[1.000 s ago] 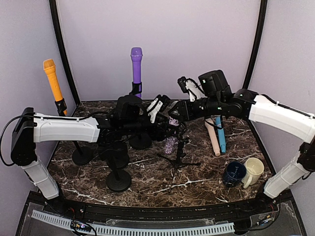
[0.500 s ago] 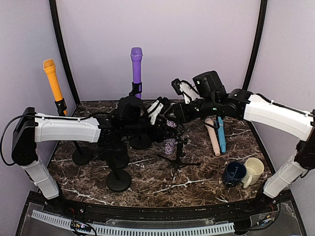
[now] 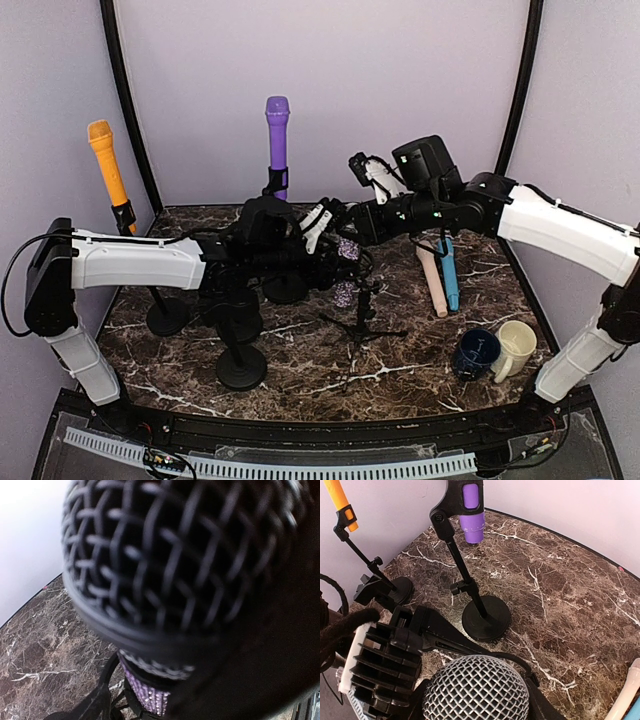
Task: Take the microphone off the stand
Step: Remove the microphone from the microphone stand.
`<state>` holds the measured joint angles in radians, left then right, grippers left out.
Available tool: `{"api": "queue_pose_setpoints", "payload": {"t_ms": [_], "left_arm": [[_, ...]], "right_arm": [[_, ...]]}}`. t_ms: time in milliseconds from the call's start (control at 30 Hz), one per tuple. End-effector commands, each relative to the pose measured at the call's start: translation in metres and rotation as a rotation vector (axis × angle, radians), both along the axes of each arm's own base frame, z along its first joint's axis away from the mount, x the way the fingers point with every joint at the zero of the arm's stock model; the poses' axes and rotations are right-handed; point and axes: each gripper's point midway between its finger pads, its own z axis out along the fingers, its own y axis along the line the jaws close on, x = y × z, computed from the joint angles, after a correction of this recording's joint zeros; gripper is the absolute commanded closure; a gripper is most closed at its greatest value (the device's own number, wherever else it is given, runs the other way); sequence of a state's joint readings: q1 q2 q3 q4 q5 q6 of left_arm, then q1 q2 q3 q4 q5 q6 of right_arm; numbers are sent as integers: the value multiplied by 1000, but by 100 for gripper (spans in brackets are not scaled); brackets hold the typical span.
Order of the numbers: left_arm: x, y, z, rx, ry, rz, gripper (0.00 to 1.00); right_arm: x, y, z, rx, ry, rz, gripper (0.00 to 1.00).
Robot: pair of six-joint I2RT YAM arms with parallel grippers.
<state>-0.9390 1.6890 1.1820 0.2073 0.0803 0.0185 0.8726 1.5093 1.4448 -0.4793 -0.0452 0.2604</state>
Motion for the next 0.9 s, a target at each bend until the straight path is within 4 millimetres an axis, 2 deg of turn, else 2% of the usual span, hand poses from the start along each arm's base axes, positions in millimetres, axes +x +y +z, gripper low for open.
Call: {"api": "queue_pose_setpoints", "payload": {"t_ms": [0, 300, 867], "left_arm": [[-7, 7, -41, 133, 47, -12, 31], [-8, 8, -41, 138, 45, -8, 31], [-9, 10, -41, 142, 44, -3, 31]], "right_arm": [[2, 12, 93, 234, -166, -6, 72], [-9, -2, 134, 347, -203, -21, 71], [-23, -26, 167, 407, -245, -51, 71]]}}
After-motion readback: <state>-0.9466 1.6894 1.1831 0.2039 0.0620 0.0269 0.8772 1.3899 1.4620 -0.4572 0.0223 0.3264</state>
